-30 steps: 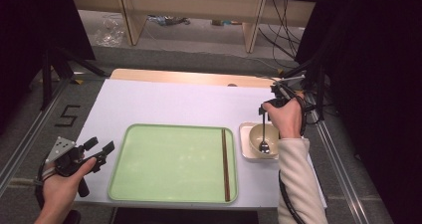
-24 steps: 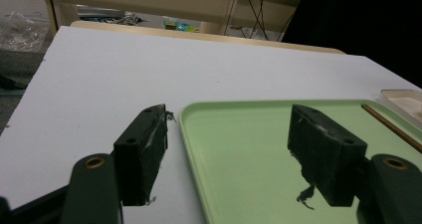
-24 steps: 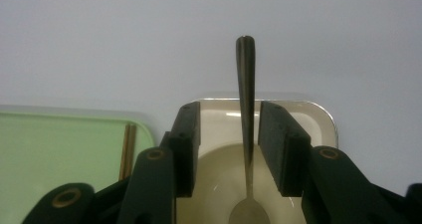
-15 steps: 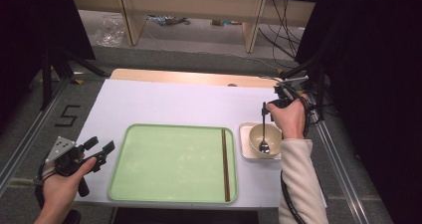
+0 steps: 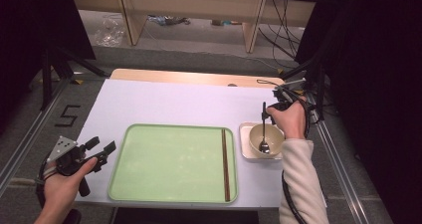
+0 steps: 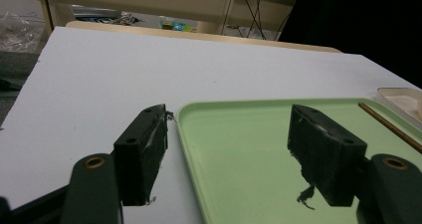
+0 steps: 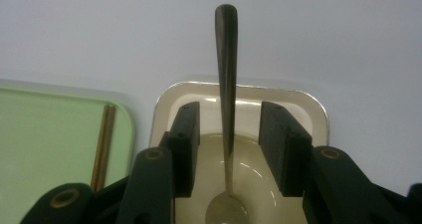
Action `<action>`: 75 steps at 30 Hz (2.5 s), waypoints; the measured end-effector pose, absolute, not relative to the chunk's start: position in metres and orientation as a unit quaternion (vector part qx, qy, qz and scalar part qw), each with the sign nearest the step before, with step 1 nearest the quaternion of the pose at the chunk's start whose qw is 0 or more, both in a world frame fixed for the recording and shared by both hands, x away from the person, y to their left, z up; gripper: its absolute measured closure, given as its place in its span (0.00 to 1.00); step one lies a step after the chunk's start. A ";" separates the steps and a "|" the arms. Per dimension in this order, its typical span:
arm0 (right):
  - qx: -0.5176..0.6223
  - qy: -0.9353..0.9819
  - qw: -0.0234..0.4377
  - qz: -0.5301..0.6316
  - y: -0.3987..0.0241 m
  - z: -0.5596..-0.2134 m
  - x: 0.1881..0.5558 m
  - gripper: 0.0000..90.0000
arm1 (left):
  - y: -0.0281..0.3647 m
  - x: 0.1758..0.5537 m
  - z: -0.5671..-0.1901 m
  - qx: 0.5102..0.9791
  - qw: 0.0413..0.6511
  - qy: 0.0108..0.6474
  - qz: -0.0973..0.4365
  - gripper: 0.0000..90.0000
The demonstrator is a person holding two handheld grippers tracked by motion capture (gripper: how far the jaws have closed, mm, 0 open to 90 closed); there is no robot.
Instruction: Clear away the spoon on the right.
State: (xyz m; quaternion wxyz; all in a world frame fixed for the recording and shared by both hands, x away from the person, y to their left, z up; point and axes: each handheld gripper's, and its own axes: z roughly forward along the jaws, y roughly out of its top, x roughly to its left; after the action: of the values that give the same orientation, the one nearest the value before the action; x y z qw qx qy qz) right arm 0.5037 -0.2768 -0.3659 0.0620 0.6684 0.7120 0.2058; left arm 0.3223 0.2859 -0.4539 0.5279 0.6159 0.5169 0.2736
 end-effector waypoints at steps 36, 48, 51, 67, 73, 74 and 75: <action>0.647 0.721 0.028 0.247 -0.280 -0.396 0.529 0.93 | 0.294 0.313 -0.454 0.611 0.520 0.522 0.290 0.35; 0.656 0.716 0.029 0.236 -0.278 -0.394 0.526 0.93 | 0.291 0.314 -0.454 0.612 0.521 0.522 0.285 0.35; 0.657 0.716 0.030 0.235 -0.280 -0.394 0.525 0.89 | 0.291 0.315 -0.454 0.613 0.522 0.520 0.285 0.35; 0.649 0.718 0.029 0.248 -0.288 -0.395 0.522 0.94 | 0.289 0.316 -0.453 0.612 0.523 0.521 0.284 0.36; 0.664 0.709 0.030 0.236 -0.283 -0.394 0.522 1.00 | 0.290 0.316 -0.453 0.615 0.522 0.517 0.286 0.36; 0.668 0.706 0.031 0.233 -0.283 -0.395 0.522 1.00 | 0.290 0.316 -0.453 0.614 0.523 0.518 0.286 0.36; 0.661 0.715 0.033 0.228 -0.285 -0.395 0.523 1.00 | 0.290 0.316 -0.453 0.612 0.524 0.519 0.285 0.36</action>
State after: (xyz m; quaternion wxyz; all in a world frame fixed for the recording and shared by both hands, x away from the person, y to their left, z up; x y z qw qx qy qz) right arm 0.5229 -0.2849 -0.3955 0.0325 0.6606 0.7146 0.2280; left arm 0.3165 0.2897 -0.4534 0.5240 0.6124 0.5188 0.2851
